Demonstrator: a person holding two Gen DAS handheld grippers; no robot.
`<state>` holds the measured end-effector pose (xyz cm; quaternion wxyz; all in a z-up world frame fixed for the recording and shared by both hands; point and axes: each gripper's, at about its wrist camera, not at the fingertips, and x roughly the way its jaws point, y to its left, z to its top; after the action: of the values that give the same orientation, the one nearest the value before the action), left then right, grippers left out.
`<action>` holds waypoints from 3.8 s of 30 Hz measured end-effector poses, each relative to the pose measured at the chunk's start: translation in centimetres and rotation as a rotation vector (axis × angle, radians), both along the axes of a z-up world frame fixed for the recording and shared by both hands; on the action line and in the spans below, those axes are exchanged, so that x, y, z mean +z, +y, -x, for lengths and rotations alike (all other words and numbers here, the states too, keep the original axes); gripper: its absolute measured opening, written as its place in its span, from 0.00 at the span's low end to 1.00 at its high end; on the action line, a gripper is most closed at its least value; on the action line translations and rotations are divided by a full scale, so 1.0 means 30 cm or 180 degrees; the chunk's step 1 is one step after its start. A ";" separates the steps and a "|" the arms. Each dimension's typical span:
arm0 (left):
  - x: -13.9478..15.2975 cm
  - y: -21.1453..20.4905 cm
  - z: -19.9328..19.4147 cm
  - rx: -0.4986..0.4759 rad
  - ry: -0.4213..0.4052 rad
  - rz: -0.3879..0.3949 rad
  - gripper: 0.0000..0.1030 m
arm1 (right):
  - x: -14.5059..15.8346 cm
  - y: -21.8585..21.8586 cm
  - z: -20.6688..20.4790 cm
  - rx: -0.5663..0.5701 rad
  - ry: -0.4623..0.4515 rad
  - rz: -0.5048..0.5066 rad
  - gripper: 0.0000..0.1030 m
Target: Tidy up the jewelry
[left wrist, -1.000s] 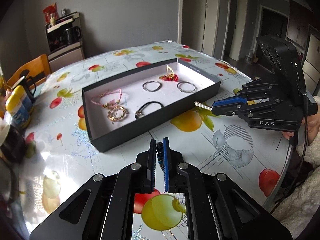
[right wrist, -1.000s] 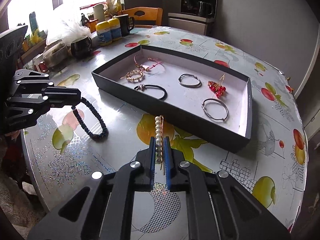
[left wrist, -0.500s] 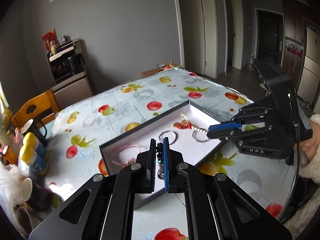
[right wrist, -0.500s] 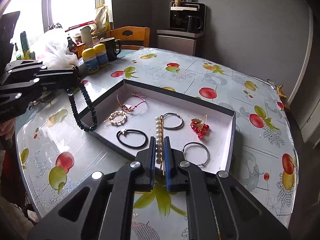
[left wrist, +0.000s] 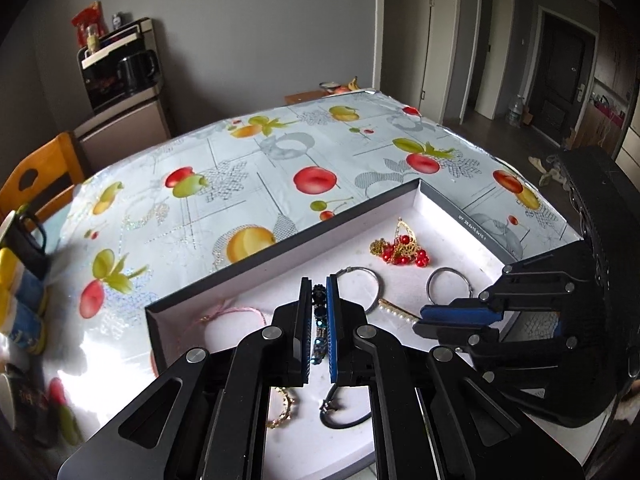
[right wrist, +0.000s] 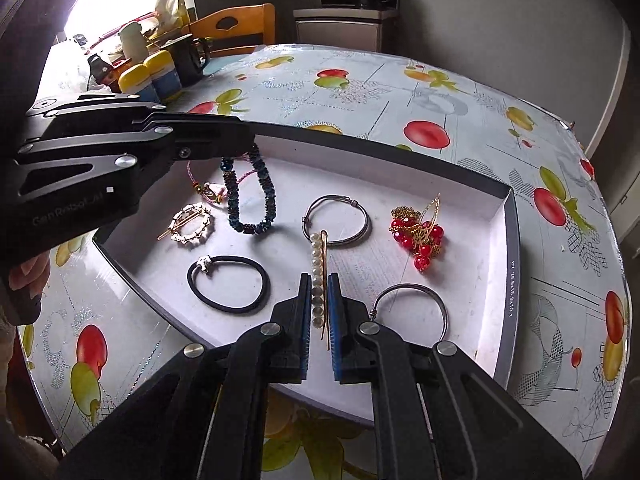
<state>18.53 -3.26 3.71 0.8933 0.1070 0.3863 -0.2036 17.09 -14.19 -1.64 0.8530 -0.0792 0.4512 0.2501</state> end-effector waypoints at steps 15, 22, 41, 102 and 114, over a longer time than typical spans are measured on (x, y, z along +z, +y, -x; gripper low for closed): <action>-0.116 0.041 -0.064 0.0116 0.0260 -0.0079 0.07 | -0.043 0.016 -0.030 -0.0006 0.0194 0.0077 0.08; -0.170 0.016 -0.059 0.0045 0.0355 -0.0265 0.07 | -0.047 0.020 -0.032 0.0011 0.0223 0.0071 0.08; -0.121 0.046 -0.014 0.0220 0.0161 -0.0208 0.54 | 0.014 -0.058 0.022 -0.0130 0.0001 -0.0149 0.48; -0.073 0.099 0.533 0.1174 -0.1191 0.0026 0.94 | 0.047 -0.159 0.367 -0.0897 -0.1159 -0.0235 0.95; -0.072 0.101 0.534 0.1187 -0.1193 0.0034 0.94 | 0.052 -0.155 0.376 -0.0876 -0.1233 -0.0212 0.95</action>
<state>2.51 -0.21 1.54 0.9718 0.0651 0.2260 -0.0142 5.79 -18.84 -0.07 0.9519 -0.0352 0.2771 0.1263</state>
